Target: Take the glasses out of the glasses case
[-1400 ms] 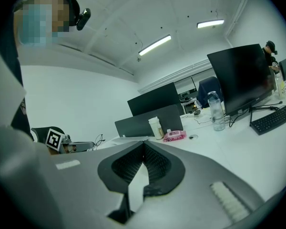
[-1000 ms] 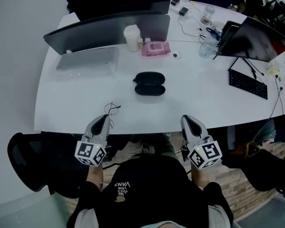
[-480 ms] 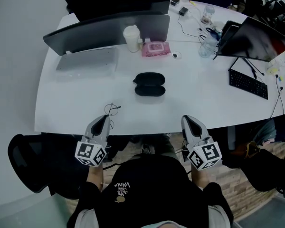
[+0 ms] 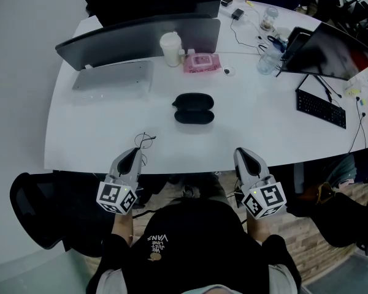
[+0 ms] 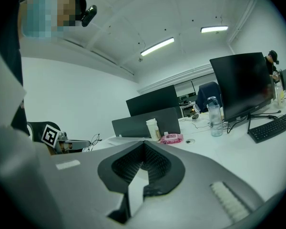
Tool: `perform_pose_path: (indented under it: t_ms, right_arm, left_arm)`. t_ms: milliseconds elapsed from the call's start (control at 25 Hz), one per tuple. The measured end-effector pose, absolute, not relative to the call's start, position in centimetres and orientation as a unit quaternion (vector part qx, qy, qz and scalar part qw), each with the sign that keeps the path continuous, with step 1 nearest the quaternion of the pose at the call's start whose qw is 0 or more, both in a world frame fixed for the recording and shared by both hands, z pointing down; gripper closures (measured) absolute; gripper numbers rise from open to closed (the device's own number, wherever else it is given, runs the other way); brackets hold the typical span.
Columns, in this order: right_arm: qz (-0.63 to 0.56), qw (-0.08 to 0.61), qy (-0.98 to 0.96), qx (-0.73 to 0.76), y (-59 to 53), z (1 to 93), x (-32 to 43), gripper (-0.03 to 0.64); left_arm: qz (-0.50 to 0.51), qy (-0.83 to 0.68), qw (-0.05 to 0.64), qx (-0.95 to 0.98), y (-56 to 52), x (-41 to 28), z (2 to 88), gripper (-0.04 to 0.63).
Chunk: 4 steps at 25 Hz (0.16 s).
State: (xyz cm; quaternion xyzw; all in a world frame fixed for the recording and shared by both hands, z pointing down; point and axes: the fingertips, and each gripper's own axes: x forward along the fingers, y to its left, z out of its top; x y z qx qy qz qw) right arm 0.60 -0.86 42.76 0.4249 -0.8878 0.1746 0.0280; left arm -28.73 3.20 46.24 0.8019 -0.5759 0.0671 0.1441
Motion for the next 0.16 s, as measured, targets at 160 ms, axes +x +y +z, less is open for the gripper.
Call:
perform_pose_path:
  t_ms: [160]
  right_arm:
    - [0.176, 0.031, -0.887, 0.426, -1.03, 42.8, 0.38, 0.618]
  left_arm:
    - [0.068, -0.574, 0.145, 0.803, 3.04, -28.82, 46.37, 0.586]
